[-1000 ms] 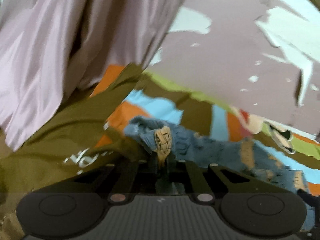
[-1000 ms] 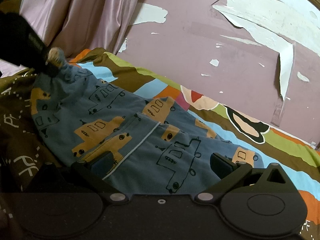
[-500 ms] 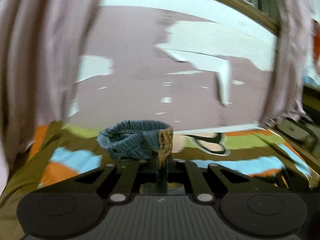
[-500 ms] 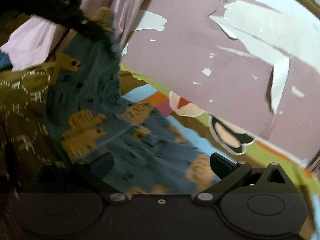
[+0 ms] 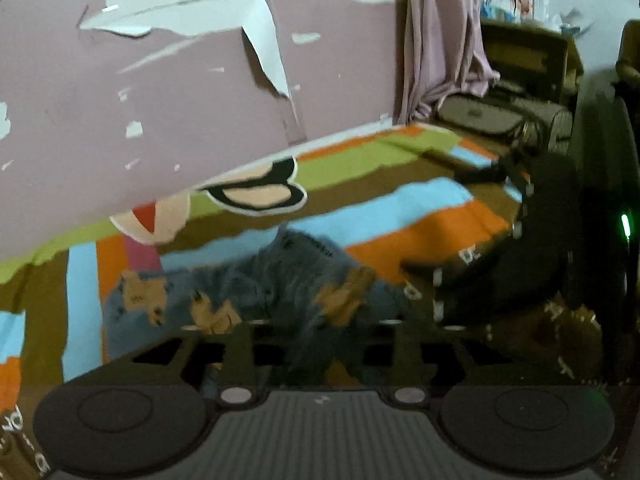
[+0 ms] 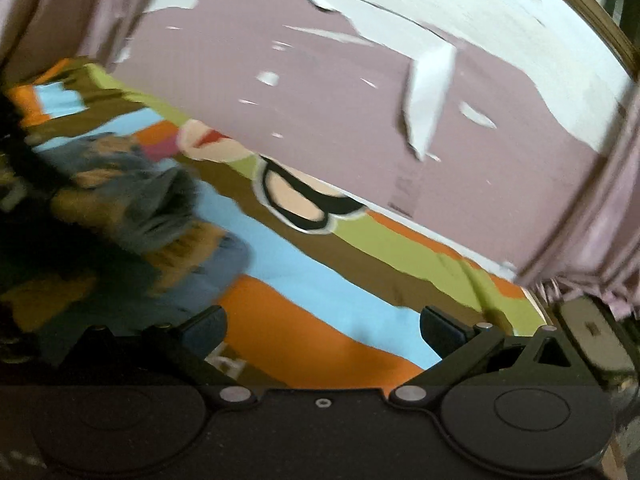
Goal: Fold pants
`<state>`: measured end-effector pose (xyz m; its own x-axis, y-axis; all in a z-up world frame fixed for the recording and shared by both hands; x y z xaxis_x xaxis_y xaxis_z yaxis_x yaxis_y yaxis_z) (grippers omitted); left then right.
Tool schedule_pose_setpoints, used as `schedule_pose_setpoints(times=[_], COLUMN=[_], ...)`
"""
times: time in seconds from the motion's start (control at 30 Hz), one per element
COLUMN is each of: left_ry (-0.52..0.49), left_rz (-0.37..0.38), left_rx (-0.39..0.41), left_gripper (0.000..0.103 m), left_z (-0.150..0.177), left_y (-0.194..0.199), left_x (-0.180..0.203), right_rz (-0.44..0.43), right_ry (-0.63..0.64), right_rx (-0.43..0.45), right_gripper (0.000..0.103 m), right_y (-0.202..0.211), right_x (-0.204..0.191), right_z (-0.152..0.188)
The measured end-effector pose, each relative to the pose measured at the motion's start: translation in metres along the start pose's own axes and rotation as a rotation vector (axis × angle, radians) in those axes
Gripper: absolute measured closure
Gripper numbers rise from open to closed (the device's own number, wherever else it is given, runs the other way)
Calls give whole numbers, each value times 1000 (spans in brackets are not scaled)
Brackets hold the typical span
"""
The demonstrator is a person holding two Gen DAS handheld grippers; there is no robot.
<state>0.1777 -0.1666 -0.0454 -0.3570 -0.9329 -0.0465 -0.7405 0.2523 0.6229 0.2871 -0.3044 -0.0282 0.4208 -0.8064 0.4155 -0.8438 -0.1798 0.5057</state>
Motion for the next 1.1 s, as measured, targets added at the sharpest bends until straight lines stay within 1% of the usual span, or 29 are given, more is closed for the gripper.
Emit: schedule_pose_setpoints(times=[0.07,0.17,0.23,0.27,0.37,0.43,0.5,0.57,0.63,0.67,0.7,0.73,0.8,0.83,0.9,0.93,0.97,1.0,1.03,1.07,1.1], left_ry=[0,-30,-62,-76,-127,-159,-182,-174,-164,-166,-174,-185,-210,-215,-216,-209,-198,-187,-179,-175,-177], left_rz=[-11,-18,-23,-21,-11,-31,-67,-76,-82,-89,-96,-103,-115,-116,-120,-119,-117,-108,-96,-85,-81], left_rx=[9,1,-13,-16,-34,-53,-71,-75,-76,-78,-80,-83,-82,-81,-87,-88,-86,-82,-80,-74,-65], left_gripper=[40,39,39,39,39,39,39,39,41,44,50,52,63,66,75,77,83,91,92,94,95], left_z=[6,13,17,19,26,30,33,35,34,35,35,35,36,36,36,36,36,35,34,33,32], left_y=[1,3,4,5,3,0,-3,-3,-3,-3,-4,-3,-3,-3,-3,-2,-2,-1,1,2,4], left_x=[4,5,8,11,20,24,25,24,22,22,22,23,24,24,23,23,21,20,20,20,20], right_rz=[5,-22,-65,-92,-222,-316,-379,-449,-492,-500,-503,-510,-544,-555,-565,-573,-583,-595,-599,-607,-616], right_ry=[-57,-161,-215,-244,-355,-407,-441,-465,-472,-472,-478,-490,-533,-547,-558,-566,-575,-585,-596,-609,-624], right_rx=[-8,0,23,37,79,97,99,89,83,79,77,79,74,69,60,52,45,39,38,39,40], right_gripper=[1,1,1,1,1,1,1,1,8,14,20,22,31,34,48,53,64,72,75,85,87], right_y=[-5,-7,-7,-6,-6,-8,-10,-14,-18,-20,-23,-24,-29,-32,-37,-38,-39,-40,-40,-39,-39], right_x=[11,24,25,24,21,14,6,-5,-13,-16,-17,-18,-19,-18,-18,-17,-17,-17,-16,-14,-12], right_z=[4,4,1,-1,-10,-15,-17,-17,-18,-19,-20,-22,-23,-22,-21,-20,-19,-18,-18,-18,-18])
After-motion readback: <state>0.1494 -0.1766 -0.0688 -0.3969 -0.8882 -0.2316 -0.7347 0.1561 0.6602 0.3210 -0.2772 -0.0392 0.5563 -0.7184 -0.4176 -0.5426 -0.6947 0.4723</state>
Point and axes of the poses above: each gripper's, at about its wrist camera, not at the fingertips, and y roughly against the way its jaws point, x to its right, z to its underside, the point moved 5 cm from there along -y, roughly the way its jaws point, and after that the axes turned 2 degrees about y, right-handed, at the moved point
